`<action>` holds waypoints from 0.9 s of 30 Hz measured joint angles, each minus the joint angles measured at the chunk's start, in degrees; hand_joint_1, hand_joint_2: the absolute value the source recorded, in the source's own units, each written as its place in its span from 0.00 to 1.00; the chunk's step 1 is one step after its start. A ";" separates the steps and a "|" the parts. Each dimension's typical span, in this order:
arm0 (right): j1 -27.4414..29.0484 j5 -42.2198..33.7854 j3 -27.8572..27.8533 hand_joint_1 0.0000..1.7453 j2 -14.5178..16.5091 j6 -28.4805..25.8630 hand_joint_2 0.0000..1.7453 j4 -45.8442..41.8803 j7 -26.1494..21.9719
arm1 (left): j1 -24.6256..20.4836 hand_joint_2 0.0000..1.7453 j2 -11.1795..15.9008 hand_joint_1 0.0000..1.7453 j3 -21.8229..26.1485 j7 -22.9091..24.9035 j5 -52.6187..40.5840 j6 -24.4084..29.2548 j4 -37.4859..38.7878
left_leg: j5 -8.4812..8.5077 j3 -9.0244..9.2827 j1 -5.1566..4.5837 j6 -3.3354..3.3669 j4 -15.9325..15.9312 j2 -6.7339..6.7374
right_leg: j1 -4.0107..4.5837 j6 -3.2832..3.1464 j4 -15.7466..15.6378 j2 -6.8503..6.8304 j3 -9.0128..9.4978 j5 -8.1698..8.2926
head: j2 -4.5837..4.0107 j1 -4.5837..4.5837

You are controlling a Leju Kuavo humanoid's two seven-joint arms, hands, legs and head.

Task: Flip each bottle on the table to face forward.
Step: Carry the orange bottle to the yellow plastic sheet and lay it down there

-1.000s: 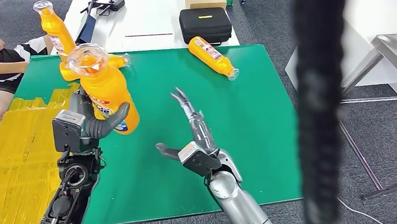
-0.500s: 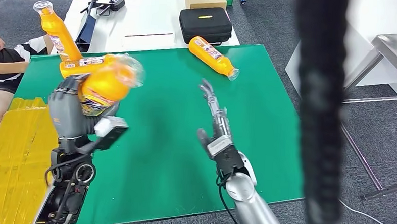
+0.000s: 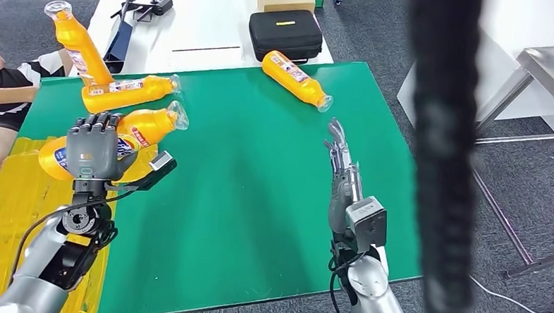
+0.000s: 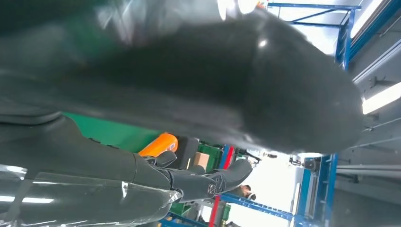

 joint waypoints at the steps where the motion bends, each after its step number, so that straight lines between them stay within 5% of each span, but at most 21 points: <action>1: 0.18 -0.06 -0.31 0.00 -0.05 -0.03 0.00 0.01 -0.15 | -0.94 1.00 0.12 1.00 0.55 -0.85 0.14 0.01 2.61 | 0.00 -0.01 0.00 0.00 0.00 -0.02 | 0.00 0.00 0.00 -0.01 0.00 0.00 | 0.00 0.01; 11: 0.90 0.09 -1.85 0.00 -0.16 -0.64 0.00 0.75 -0.31 | -7.86 1.00 1.09 1.00 10.08 -2.29 0.73 -3.28 23.45 | 0.01 -0.02 0.02 -0.01 0.00 -0.03 | 0.03 -0.02 0.00 -0.02 -0.01 0.01 | 0.00 0.00; 18: 0.77 2.77 -2.21 0.00 -0.01 -1.94 0.00 1.79 1.72 | -9.30 1.00 1.12 1.00 9.33 4.42 0.54 -16.46 28.97 | 0.01 -0.05 0.03 -0.01 0.00 -0.05 | 0.03 -0.03 0.00 -0.04 -0.02 0.01 | 0.00 0.01; 27: 0.24 4.84 -2.83 0.00 0.94 -1.92 0.00 3.66 3.47 | -10.09 1.00 0.39 1.00 9.89 1.97 1.74 -18.40 31.14 | 0.01 -0.05 0.02 -0.01 0.00 -0.08 | 0.03 -0.02 0.00 -0.05 -0.01 0.01 | 0.00 -0.01</action>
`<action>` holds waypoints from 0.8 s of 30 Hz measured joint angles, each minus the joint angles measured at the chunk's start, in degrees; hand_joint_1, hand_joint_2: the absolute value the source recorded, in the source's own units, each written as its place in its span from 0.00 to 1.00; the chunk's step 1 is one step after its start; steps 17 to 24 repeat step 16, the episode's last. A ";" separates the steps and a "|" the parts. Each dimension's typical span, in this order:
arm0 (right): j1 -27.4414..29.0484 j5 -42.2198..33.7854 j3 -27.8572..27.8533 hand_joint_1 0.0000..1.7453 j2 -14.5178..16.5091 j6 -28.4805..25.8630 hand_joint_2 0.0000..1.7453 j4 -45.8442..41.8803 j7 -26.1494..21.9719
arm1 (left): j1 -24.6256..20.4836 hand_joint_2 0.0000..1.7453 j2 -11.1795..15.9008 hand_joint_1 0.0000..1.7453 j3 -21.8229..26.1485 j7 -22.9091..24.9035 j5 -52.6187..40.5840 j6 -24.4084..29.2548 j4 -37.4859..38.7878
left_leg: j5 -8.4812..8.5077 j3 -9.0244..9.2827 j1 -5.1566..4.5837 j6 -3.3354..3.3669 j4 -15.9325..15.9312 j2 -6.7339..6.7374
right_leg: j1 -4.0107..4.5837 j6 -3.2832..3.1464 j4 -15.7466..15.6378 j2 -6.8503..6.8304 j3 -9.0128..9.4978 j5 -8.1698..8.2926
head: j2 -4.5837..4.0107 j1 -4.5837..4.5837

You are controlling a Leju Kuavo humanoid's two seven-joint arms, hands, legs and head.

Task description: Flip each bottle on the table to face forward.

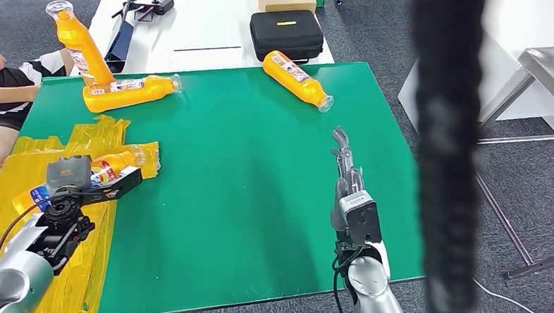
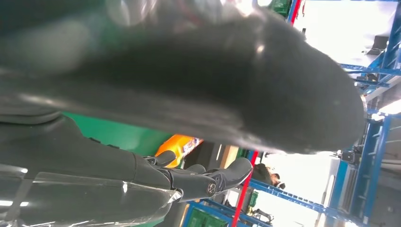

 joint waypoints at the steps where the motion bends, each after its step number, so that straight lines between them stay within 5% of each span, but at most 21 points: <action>1: -0.05 0.03 -0.02 0.00 0.04 0.00 0.00 0.15 0.02 | -0.07 1.00 -0.04 1.00 0.02 -0.03 0.00 0.00 0.12 | 0.00 0.00 0.00 0.00 0.00 0.00 | 0.00 0.00 0.00 0.00 0.00 0.00 | 0.00 0.00; 4: -0.13 0.08 -0.06 0.00 0.10 0.00 0.00 0.45 0.02 | -0.20 1.00 -0.12 0.99 0.05 -0.06 0.01 0.00 0.39 | 0.00 0.00 0.01 0.00 0.00 0.00 | 0.01 0.00 0.00 0.00 0.00 0.00 | 0.00 0.01; 8: -0.20 0.21 -0.15 0.00 0.22 0.12 0.00 0.80 0.22 | -0.30 1.00 -0.21 0.08 0.11 -0.40 0.18 0.00 0.69 | 0.00 0.01 0.01 0.00 0.00 0.00 | 0.01 0.00 0.00 0.00 0.00 0.00 | 0.00 0.01; 9: -0.24 0.37 -0.20 0.00 0.26 0.28 0.00 0.90 0.46 | -0.29 1.00 -0.27 0.01 0.27 -0.94 0.44 0.00 0.77 | 0.00 0.00 0.01 0.00 0.00 0.00 | 0.01 0.00 0.00 0.00 0.00 0.00 | 0.00 0.00; 15: -1.24 1.57 -0.63 0.00 0.95 1.78 0.00 1.98 2.09 | 0.15 1.00 -1.59 0.00 2.95 -6.03 2.61 0.93 0.92 | 0.00 0.00 0.01 0.00 0.00 0.00 | 0.00 0.00 0.00 0.00 0.00 0.00 | 0.00 0.01; 24: -1.33 1.65 -0.68 0.00 1.03 1.87 0.00 2.08 2.21 | 0.21 1.00 -1.74 0.00 3.14 -6.17 2.65 1.16 0.92 | 0.00 0.00 0.01 0.00 0.00 0.00 | 0.00 0.00 0.00 0.00 0.00 0.00 | 0.00 0.01</action>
